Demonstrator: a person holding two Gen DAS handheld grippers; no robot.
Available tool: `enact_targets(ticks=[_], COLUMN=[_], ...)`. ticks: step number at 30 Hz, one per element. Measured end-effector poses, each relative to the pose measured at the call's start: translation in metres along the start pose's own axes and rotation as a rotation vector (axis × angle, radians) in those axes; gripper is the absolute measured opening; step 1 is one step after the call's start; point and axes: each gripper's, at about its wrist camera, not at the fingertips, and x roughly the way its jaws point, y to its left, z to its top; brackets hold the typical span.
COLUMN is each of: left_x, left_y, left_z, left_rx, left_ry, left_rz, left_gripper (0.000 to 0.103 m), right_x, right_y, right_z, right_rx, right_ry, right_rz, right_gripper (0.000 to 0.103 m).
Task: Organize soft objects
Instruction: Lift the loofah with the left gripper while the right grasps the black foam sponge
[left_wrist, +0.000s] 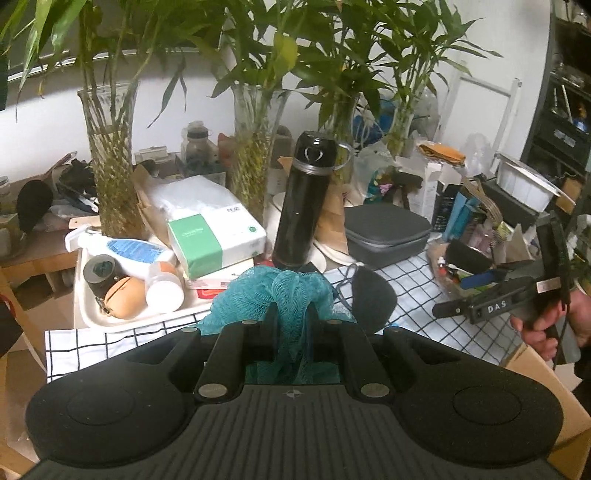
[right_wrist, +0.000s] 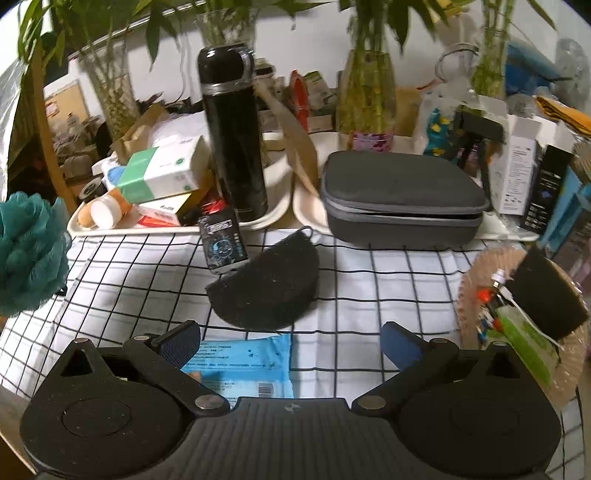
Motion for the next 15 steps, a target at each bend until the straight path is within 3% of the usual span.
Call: enact_targets(ticks=[10, 15], left_x=[0.004, 0.005], left_y=[0.008, 0.007], left_z=[-0.007, -0.010], left_rx=[-0.022, -0.017], left_ry=[0.028, 0.043], left_rz=[-0.001, -0.014], left_gripper=[0.013, 0.013], right_x=[0.036, 0.059], right_y=[0.024, 0.020], right_z=[0.005, 0.012], right_rx=[-0.142, -0.122], right_ry=[0.002, -0.002], right_rz=[0.041, 0.053], right_gripper=[0.103, 0.103])
